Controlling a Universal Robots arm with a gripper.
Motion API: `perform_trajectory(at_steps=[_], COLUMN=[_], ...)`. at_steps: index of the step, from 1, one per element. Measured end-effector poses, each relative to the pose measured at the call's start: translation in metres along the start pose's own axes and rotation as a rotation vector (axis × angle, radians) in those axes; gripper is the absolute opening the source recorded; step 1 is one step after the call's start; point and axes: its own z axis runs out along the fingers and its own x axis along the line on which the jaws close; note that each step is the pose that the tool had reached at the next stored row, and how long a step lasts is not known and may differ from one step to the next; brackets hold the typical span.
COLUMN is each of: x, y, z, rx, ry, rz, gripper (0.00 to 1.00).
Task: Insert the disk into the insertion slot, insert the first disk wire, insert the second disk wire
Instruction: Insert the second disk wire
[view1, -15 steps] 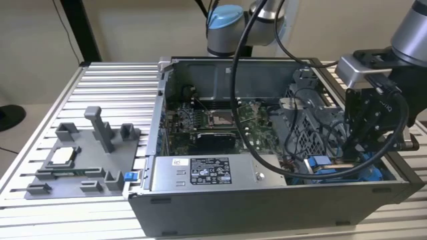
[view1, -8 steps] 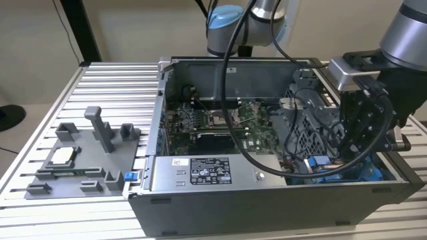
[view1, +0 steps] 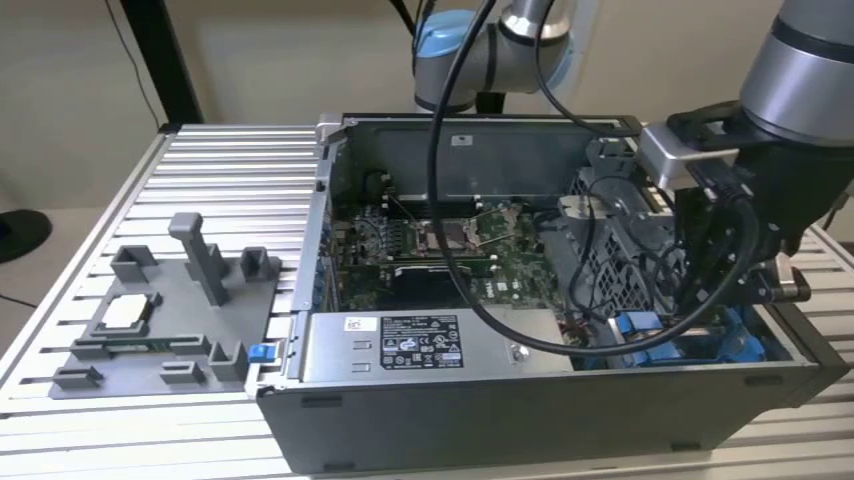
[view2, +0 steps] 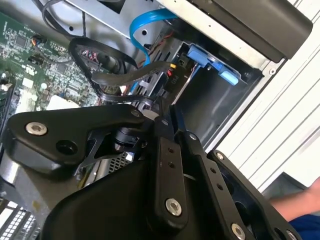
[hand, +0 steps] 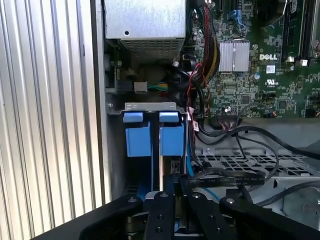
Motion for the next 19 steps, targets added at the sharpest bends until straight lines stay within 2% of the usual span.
perform_trajectory(at_steps=[4, 5, 12, 19], x=[-0.0011, -0.001, -0.001, -0.0011], y=[0.0021, 0.0023, 0.0027, 0.0029], z=[0.0012, 0.0013, 0.0012, 0.0019], rx=[0.0286, 0.0333, 0.035, 0.0412], ry=[-0.0012, -0.0012, -0.0011, 0.0003], rz=[0.0, 0.0, 0.0, 0.0], gripper=[0.0, 0.0, 0.0, 0.0])
